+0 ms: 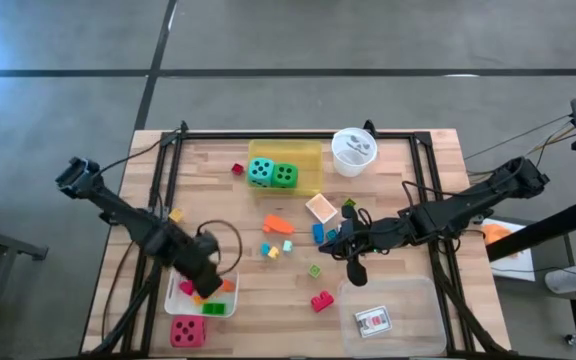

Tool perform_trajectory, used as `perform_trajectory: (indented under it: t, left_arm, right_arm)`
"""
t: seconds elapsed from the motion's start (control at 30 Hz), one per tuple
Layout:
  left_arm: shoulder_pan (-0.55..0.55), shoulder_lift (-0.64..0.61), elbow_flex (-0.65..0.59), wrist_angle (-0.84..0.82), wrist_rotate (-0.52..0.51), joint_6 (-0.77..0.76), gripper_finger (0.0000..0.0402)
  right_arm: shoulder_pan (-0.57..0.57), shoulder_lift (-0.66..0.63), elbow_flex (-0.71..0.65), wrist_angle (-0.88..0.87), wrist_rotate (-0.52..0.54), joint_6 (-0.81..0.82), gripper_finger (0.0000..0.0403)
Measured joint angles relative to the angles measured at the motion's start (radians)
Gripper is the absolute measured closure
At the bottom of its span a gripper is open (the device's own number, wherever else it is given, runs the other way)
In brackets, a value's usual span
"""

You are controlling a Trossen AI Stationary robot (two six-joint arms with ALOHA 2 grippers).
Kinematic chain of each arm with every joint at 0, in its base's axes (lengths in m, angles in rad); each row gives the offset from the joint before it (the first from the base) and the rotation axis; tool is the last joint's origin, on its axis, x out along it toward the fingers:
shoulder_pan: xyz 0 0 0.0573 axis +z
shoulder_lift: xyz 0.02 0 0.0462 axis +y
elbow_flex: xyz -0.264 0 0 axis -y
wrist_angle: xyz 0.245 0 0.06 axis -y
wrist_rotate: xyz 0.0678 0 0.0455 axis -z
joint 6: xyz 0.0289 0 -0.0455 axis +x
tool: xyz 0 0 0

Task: Pick & Place Toys
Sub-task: Put the top red game piece into the white bin

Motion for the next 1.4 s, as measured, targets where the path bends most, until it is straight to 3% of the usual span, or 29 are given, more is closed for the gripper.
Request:
perform_trajectory:
  t: [0.3,0.73,1.4]
  left_arm:
    - [-0.139,0.099,0.001,0.002,0.002,-0.181,0.0257]
    - [-0.139,0.296,0.001,0.006,0.030,-0.214,0.0257]
    - [-0.140,0.310,-0.028,0.032,0.018,-0.209,0.0257]
  right_arm:
    - [0.000,0.003,0.000,-0.001,0.003,0.005,0.0394]
    - [0.000,0.004,0.000,0.001,0.005,0.016,0.0394]
    - [0.000,0.004,0.000,0.002,0.004,0.016,0.0394]
